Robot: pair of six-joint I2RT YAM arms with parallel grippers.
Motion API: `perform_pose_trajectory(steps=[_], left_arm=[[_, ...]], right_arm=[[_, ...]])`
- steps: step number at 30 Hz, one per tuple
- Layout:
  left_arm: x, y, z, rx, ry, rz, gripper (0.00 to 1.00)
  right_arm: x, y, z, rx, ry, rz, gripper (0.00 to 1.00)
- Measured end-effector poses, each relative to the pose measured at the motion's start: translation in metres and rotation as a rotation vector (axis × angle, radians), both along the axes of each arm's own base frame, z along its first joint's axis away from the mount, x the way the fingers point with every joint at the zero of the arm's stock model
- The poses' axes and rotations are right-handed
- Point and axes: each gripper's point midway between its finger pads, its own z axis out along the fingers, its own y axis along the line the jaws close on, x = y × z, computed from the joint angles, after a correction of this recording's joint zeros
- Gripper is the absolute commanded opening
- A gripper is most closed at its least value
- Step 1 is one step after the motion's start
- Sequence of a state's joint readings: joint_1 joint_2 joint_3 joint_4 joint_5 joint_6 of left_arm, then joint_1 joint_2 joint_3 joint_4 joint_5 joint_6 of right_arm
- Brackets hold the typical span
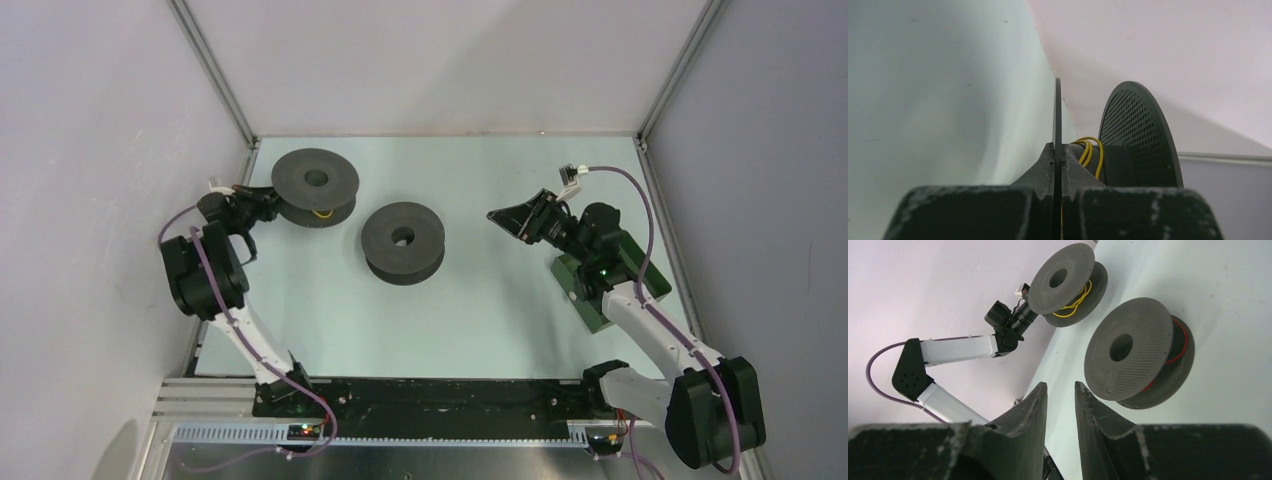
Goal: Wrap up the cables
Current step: Place the cable reel at the center of the board.
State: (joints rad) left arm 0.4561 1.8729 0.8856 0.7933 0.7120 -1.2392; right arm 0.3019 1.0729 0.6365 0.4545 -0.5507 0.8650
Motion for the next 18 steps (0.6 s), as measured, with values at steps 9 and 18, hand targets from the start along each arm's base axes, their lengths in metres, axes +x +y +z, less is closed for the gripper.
perform_pose_trajectory(steps=[9,18], left_arm=[[0.008,0.014,-0.038,-0.008,0.049,0.013,0.12],[0.000,0.013,-0.066,-0.013,0.098,0.031,0.24]], right_arm=[[0.005,-0.008,-0.009,-0.024,0.019,-0.024,0.31],[0.007,-0.011,-0.012,-0.030,0.030,-0.030,0.31]])
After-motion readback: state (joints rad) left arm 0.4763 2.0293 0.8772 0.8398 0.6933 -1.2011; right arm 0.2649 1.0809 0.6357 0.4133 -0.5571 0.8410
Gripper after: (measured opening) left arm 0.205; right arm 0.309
